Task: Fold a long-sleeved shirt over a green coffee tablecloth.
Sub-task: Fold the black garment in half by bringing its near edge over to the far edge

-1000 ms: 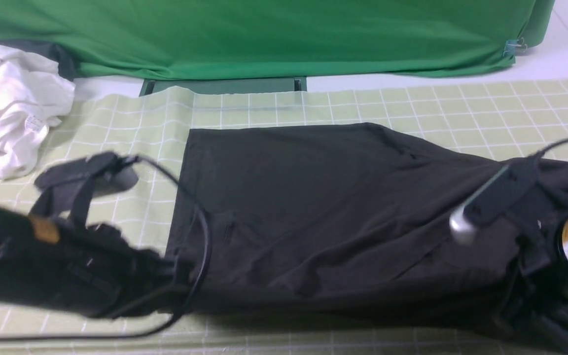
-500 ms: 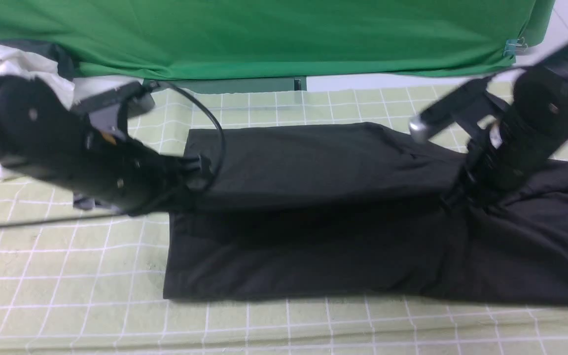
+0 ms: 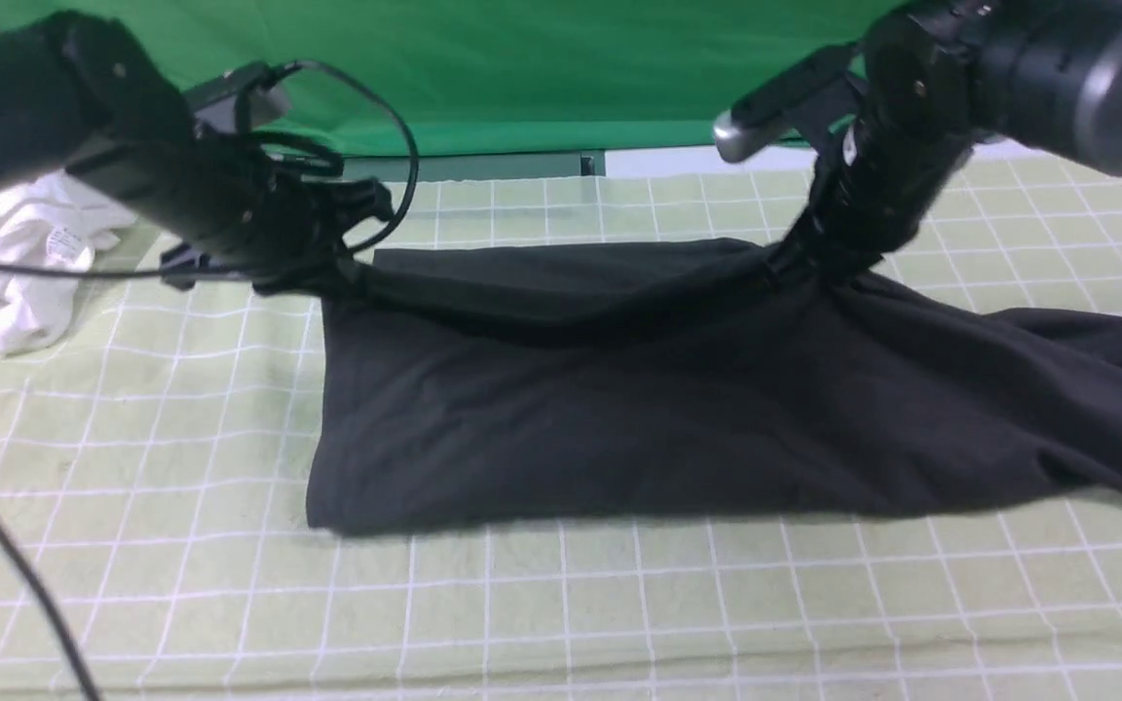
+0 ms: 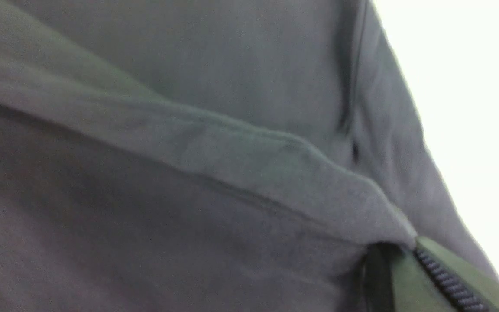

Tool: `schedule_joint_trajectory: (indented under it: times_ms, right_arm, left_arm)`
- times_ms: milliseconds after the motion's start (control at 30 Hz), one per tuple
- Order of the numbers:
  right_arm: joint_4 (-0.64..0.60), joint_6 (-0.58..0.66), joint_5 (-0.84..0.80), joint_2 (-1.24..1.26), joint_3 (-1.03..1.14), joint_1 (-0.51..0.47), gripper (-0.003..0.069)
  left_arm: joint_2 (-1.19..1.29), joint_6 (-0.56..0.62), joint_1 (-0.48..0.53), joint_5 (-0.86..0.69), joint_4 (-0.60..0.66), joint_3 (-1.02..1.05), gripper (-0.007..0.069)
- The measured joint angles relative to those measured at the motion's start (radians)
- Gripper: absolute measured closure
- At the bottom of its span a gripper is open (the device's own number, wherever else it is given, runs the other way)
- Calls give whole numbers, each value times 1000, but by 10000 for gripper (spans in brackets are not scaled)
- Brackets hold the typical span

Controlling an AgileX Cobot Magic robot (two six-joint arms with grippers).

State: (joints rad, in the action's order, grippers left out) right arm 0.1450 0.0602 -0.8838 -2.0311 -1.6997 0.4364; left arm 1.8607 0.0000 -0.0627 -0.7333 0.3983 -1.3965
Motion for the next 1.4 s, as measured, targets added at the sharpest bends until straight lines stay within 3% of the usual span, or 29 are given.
schedule_joint_trajectory:
  times_ms: [267,733,933,1033,1233,1400]
  right_arm:
    - [29,-19,5,-91,-109,-10,646]
    - [63,-25,112,-148,-115,-49,638]
    - [75,-25,175,-148,-115,-49,599]
    - [103,-25,208,-148,-115,-49,518]
    - [237,-26,198,-146,-115,-55,332]
    - [256,-25,145,-108,-117,-67,335]
  left_arm:
    - [118,-44,7,-19,-5,-143,601]
    - [213,-162,12,77,-62,-156,601]
    - [219,-208,16,116,-90,-158,600]
    - [219,-211,20,158,-76,-158,596]
    - [218,-225,26,194,-68,-176,482]
    - [211,-226,48,96,-84,-289,302]
